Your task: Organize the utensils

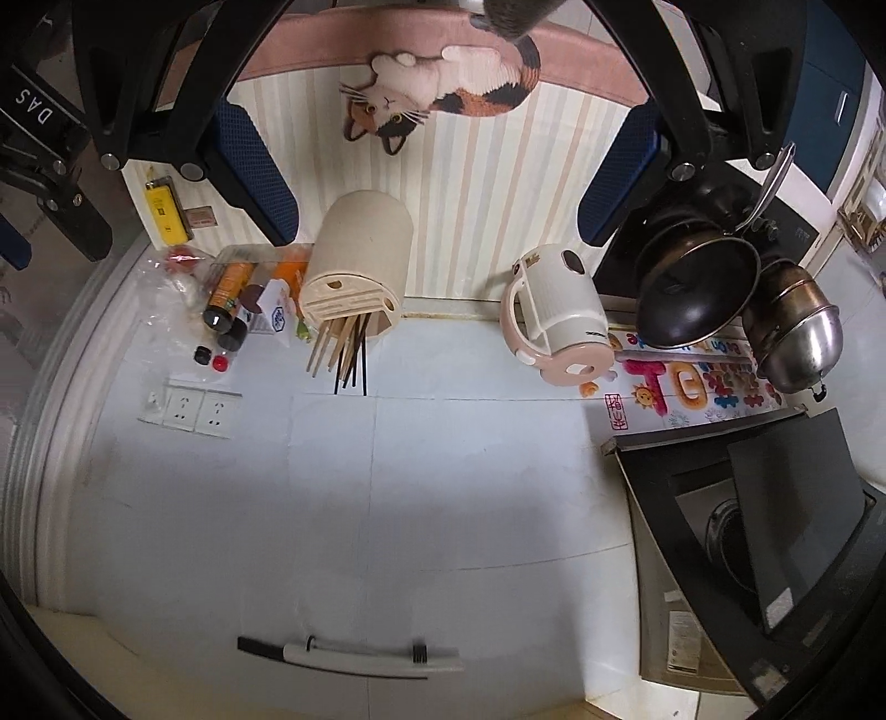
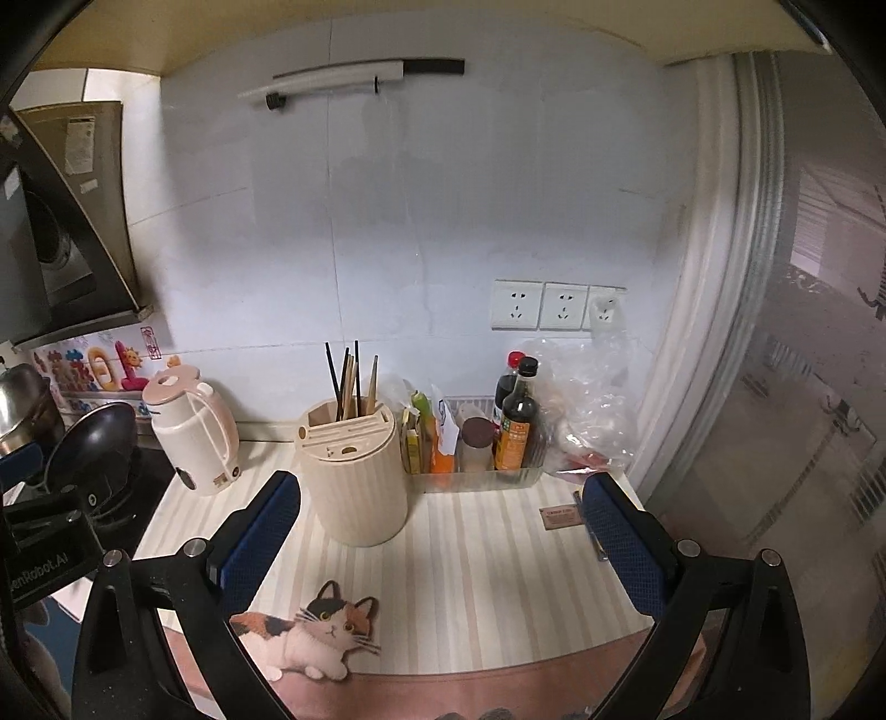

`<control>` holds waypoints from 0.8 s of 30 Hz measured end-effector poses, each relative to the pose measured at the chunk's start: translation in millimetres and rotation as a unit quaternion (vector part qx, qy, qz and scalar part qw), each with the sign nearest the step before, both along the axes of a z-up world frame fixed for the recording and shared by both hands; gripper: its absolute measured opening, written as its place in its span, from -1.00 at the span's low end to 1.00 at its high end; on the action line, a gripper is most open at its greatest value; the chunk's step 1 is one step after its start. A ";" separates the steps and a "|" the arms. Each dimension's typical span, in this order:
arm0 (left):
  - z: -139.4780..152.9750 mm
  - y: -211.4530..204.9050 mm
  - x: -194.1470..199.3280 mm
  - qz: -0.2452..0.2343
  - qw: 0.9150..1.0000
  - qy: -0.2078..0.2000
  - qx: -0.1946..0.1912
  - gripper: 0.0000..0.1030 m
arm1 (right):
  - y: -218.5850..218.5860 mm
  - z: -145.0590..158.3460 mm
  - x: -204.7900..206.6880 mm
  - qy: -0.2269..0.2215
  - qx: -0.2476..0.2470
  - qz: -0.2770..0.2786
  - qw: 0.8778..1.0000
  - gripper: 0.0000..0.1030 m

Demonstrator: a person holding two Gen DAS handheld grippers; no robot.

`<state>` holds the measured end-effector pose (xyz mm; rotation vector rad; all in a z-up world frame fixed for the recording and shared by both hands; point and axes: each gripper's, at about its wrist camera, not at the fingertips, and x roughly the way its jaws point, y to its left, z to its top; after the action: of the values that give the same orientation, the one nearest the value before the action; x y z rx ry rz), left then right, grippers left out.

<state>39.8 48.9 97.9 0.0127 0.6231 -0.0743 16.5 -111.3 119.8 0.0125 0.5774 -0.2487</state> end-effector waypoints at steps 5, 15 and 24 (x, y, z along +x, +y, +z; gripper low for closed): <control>3.6 3.3 -17.0 -0.001 1.000 -0.005 -0.003 1.00 | 5.2 10.2 -25.7 -0.009 -0.003 0.001 1.000 1.00; 4.9 8.1 -30.1 -0.002 1.000 -0.004 0.005 1.00 | 15.3 17.2 -42.9 -0.012 -0.005 0.001 1.000 1.00; 7.3 10.1 -38.5 0.005 1.000 -0.007 0.010 1.00 | 17.2 17.7 -45.9 -0.014 -0.005 0.004 1.000 1.00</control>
<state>1.3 59.0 105.2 0.0294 0.6102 -0.0592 -29.4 -94.1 137.5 0.0037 0.5485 -0.2442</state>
